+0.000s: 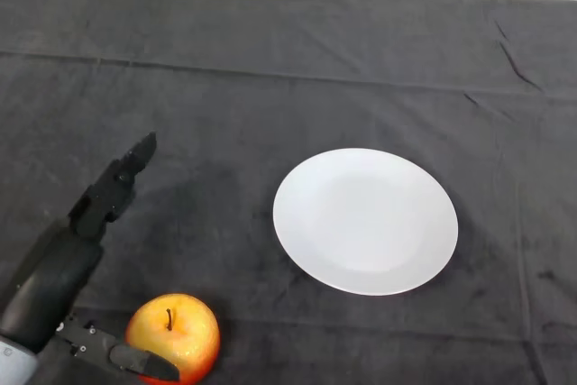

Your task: Move the apple to the plate

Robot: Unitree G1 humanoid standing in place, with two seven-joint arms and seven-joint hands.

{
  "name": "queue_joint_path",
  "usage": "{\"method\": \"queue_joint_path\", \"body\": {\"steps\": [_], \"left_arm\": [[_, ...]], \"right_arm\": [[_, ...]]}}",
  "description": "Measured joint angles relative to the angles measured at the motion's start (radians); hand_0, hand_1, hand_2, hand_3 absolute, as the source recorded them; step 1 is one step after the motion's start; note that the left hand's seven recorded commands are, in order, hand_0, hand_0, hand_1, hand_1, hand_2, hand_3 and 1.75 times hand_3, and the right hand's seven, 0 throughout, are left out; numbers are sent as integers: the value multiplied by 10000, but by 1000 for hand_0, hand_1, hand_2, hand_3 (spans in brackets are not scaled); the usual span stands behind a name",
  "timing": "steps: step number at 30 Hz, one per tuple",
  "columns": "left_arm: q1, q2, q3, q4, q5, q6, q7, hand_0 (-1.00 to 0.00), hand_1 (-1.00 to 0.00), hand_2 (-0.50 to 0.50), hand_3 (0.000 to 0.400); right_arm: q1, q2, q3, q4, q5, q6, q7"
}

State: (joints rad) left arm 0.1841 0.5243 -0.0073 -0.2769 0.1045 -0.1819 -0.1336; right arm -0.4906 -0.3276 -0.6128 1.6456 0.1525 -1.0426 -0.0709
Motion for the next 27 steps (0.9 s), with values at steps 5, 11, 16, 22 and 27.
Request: {"method": "queue_joint_path", "body": {"steps": [5, 11, 16, 22, 27], "left_arm": [[-2, 2, -361, 13, 206, 1, -116, 0, 0, 0, 0], [-40, 2, -598, 314, 392, -4, -188, 0, 0, 0, 0], [-75, 2, -665, 1162, 572, -154, -223, 0, 0, 0, 0], [-330, 2, -677, 2242, 726, -434, -227, 0, 0, 0, 0], [-621, 0, -753, 2695, 794, -449, -226, 0, 0, 0, 0]], "right_arm": [[0, 0, 1, 0, 2, 0, 0], [0, 0, 5, 0, 3, 0, 0], [0, 0, 6, 0, 5, 0, 0], [0, 0, 6, 0, 6, 0, 0], [0, 0, 6, 0, 7, 0, 1]]}}
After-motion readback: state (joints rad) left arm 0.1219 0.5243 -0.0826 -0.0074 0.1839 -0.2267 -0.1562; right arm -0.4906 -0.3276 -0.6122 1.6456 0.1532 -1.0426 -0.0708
